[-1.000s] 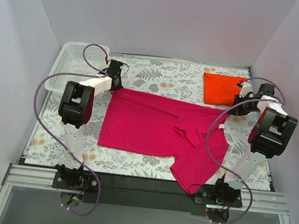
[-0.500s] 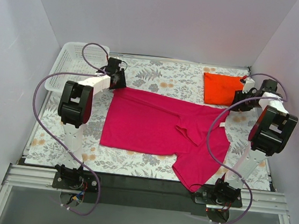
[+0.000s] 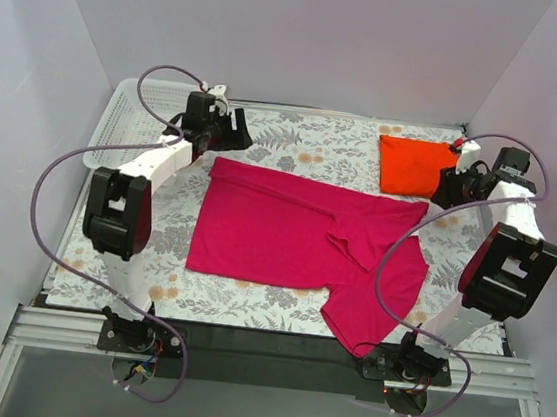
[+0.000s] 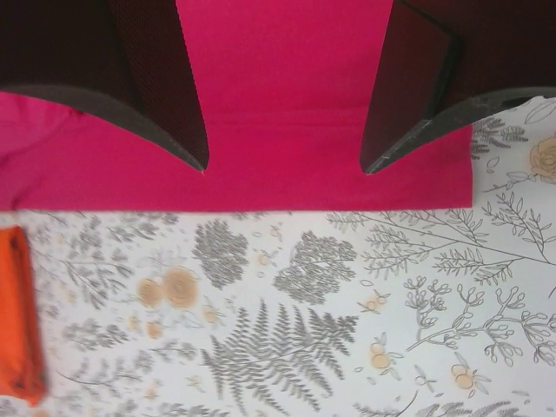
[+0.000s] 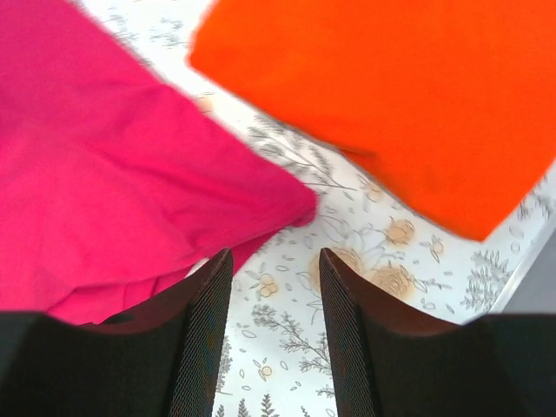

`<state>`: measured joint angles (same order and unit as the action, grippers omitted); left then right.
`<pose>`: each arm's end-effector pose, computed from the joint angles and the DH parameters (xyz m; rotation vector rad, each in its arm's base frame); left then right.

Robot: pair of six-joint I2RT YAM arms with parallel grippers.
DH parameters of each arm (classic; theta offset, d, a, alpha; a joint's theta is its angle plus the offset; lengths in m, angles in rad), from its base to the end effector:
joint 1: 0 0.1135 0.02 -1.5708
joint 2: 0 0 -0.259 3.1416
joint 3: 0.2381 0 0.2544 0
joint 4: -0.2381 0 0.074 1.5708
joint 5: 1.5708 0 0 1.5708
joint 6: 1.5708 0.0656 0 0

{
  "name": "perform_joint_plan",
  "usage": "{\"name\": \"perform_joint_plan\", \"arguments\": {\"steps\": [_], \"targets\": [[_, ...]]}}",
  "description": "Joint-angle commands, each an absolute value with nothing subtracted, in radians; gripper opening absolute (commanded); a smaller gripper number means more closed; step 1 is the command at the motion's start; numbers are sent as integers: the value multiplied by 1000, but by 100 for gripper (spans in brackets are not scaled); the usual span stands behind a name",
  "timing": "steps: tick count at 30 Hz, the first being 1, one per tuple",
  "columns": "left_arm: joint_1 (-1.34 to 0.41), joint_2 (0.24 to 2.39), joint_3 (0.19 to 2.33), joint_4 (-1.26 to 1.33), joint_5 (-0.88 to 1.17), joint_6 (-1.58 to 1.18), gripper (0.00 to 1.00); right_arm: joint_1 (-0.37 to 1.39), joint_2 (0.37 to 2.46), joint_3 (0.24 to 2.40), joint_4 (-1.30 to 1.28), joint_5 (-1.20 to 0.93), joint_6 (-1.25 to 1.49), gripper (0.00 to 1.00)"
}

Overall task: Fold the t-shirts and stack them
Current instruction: Fold the tshirt

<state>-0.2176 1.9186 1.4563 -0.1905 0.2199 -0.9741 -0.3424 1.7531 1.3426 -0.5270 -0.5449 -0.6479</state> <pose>0.4519 -0.1146 0.2166 -0.7501 2.2355 -0.8682 0.3831 -0.1005 0.2197 -0.5656 2.2716 0.2101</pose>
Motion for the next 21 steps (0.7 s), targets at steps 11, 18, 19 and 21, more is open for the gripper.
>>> {"name": "perform_joint_plan", "arguments": {"steps": [11,18,19,21], "targets": [[-207,1324,967,-107,239,-955,82,-37,1447,996,-982,-868,-1455,43],[-195,1103,816,-323,245,-1248,88,322,1327,836,-930,-775,-1363,43],[-195,1086,801,-356,247,-1291,88,346,1315,821,-914,-758,-1341,43],[-195,1051,761,-403,239,-1371,85,417,1279,807,-864,-692,-1290,43]]}}
